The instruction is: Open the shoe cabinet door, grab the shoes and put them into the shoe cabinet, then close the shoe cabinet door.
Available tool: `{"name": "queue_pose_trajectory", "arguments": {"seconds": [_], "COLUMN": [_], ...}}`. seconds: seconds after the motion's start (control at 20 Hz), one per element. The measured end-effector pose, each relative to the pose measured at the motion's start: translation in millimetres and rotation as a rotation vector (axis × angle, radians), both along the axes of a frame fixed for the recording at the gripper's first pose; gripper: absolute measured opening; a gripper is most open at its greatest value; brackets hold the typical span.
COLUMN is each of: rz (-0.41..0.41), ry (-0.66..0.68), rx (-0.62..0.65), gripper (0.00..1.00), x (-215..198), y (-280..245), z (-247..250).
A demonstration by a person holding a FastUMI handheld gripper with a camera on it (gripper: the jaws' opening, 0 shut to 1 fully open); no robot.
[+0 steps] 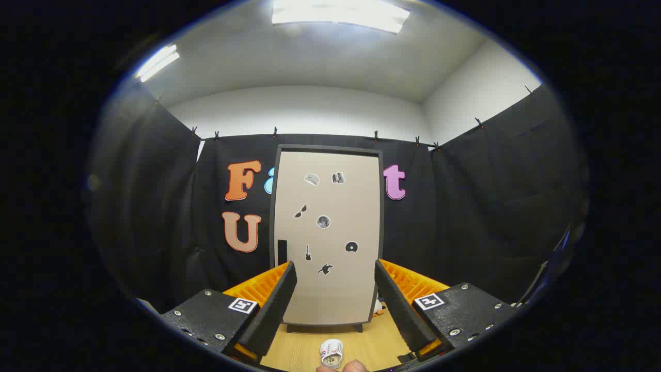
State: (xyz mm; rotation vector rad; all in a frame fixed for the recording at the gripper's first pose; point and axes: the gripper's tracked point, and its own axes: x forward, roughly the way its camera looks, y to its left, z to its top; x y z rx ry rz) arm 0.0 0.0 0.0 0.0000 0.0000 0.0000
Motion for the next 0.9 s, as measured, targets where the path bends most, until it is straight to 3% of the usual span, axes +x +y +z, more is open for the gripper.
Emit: {"name": "queue_pose_trajectory", "arguments": {"seconds": [0.45,0.9], "rz": [0.001,0.055], "ry": [0.005,0.032], "rx": [-0.008,-0.003], "gripper": [0.95,0.95], "x": [12.6,55.0], "y": [6.2,49.3], "z": [-6.3,-27.1]}}
